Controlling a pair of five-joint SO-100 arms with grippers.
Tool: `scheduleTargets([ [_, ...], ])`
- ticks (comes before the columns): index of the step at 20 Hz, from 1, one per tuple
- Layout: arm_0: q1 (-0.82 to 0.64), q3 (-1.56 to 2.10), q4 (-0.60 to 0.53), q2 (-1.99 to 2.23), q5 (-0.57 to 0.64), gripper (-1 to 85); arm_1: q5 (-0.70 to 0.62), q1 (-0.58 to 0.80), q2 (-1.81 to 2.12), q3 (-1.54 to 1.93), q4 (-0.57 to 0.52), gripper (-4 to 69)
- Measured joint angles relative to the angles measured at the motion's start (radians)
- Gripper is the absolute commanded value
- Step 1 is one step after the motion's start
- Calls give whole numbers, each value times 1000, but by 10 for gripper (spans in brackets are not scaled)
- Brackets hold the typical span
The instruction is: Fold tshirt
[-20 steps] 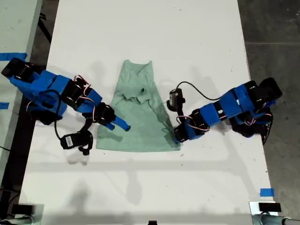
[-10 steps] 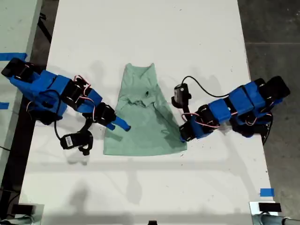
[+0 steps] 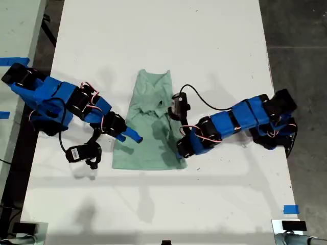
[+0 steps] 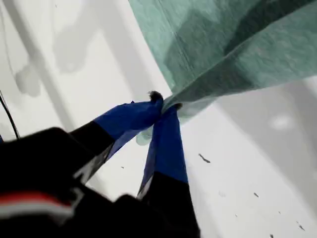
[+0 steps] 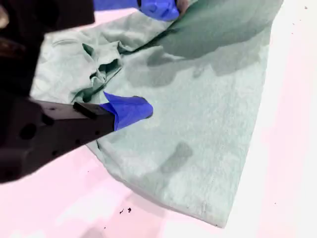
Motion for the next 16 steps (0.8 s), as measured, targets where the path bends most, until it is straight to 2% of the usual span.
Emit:
scheduleTargets([
  [4,0,0,-11,0,0,275,-37,31,-189,-227,-2,-21],
  [5,0,0,-14,0,0,275,-37,34,-215,-241,-34,-7],
  [8,0,0,-18,0,0,275,-43,44,-282,-244,-123,311],
  [10,0,0,-20,0,0,276,-43,64,-279,-244,-100,292],
  [16,0,0,-9,0,-20,278,-114,192,-209,-244,167,259],
])
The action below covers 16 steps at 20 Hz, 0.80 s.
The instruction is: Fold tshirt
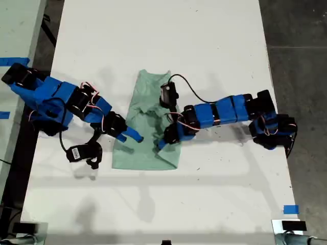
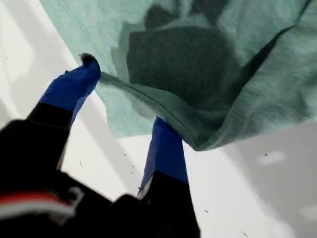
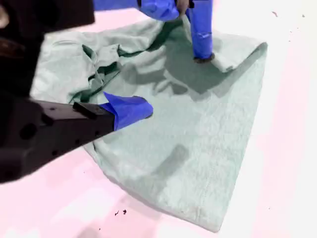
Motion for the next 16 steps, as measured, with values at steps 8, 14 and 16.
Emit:
scheduleTargets([
  [8,3,0,64,0,-44,295,-109,44,92,0,14,226],
  [14,3,0,64,0,-44,302,-115,-117,92,-98,-77,208],
  [16,3,0,64,0,-48,302,-75,-192,92,-98,-69,196],
])
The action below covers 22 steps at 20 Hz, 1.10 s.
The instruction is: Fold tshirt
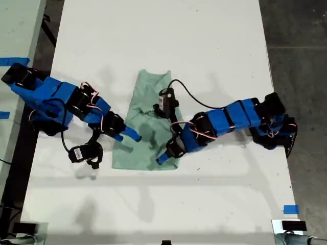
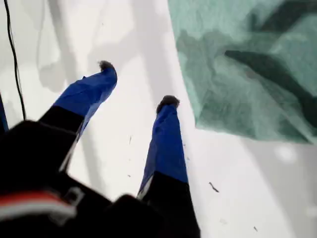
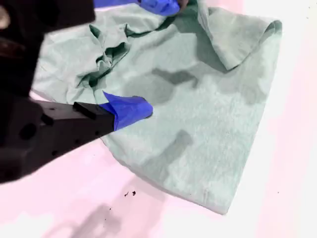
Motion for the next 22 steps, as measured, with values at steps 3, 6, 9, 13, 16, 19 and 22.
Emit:
scheduleTargets([
  [3,0,0,0,0,-5,307,25,-58,23,0,21,184],
  [6,0,0,0,0,-6,314,26,-49,44,0,34,181],
  [9,0,0,0,0,-6,313,26,-46,46,0,61,173],
  [13,0,0,0,0,-6,311,-15,48,110,0,176,36],
  [16,0,0,0,0,-11,304,-40,130,152,0,250,-4],
  [19,0,0,0,0,-25,244,-67,176,150,26,279,-19],
  [22,23,25,12,0,-43,333,-81,179,152,31,279,-19],
])
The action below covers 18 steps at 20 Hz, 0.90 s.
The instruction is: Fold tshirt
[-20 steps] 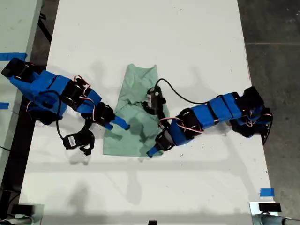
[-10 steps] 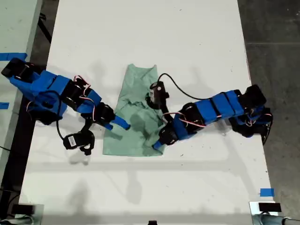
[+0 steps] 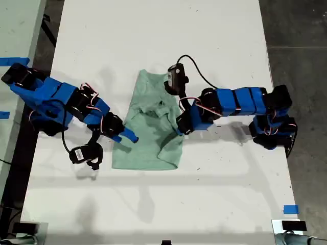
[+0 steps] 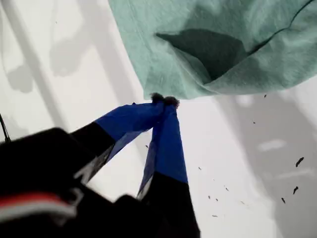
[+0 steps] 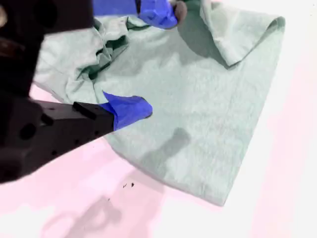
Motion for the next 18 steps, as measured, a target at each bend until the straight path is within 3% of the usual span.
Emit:
scheduleTargets([
  [6,100,46,58,-97,-3,352,-8,2,-2,9,0,-19],
  [18,150,138,55,-163,3,341,-11,2,-2,15,-5,-19],
])
